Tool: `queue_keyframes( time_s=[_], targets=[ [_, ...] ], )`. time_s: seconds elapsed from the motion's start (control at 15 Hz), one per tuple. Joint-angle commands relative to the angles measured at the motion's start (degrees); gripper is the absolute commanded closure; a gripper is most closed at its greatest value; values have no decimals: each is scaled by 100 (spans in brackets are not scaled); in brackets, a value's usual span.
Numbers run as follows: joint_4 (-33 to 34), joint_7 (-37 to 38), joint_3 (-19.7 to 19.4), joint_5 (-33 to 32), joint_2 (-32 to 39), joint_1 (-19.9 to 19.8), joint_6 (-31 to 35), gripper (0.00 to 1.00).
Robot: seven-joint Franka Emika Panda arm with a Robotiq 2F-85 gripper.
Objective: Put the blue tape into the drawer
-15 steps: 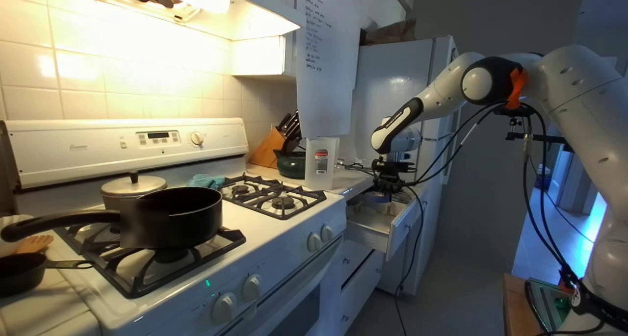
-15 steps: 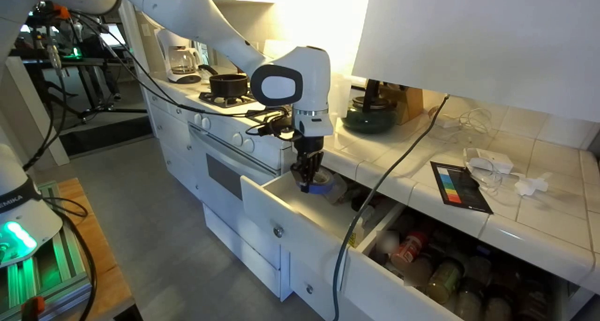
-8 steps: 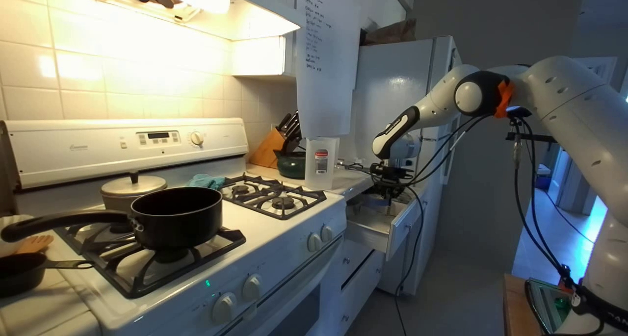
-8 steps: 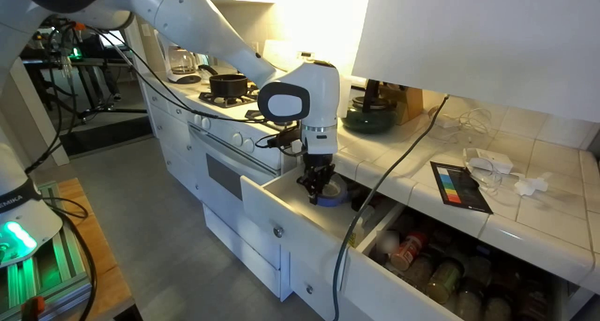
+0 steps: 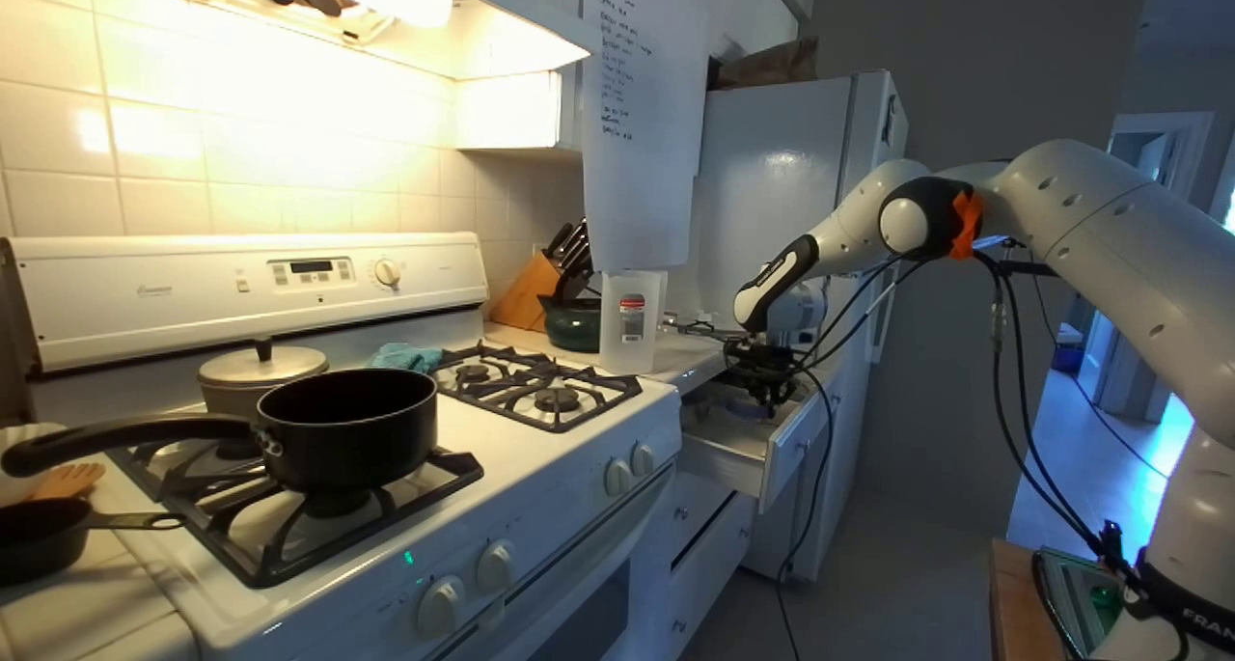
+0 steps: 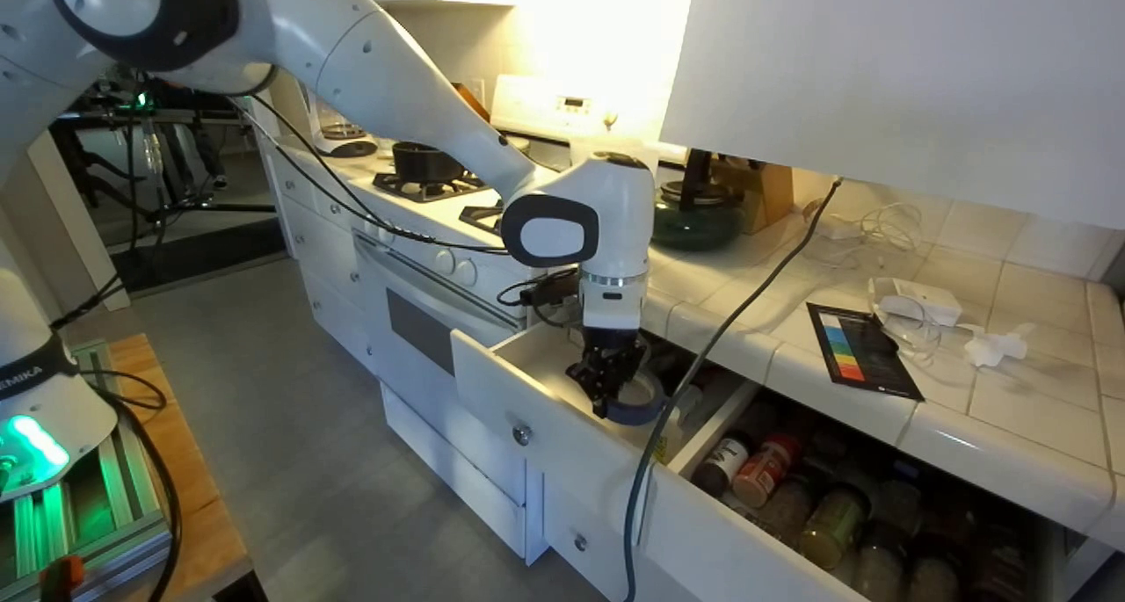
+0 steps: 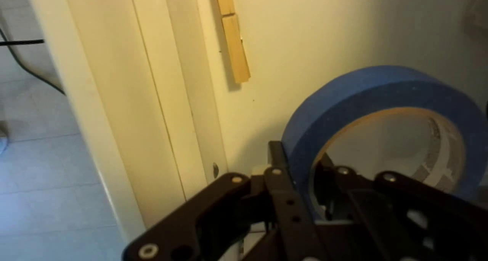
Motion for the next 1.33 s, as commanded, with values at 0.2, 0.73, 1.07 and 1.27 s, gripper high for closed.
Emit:
queue_keyframes(
  time_s=[0.2,0.73,1.07,1.27],
  targets=[
    [720,367,-9,47,690,-72,1,95],
    [892,402,-6,4,831,52,-49,55],
    [684,409,-10,84,424,-16,-312,21],
    [422,204,-87,-31,-119,-9,-956,0]
  ],
)
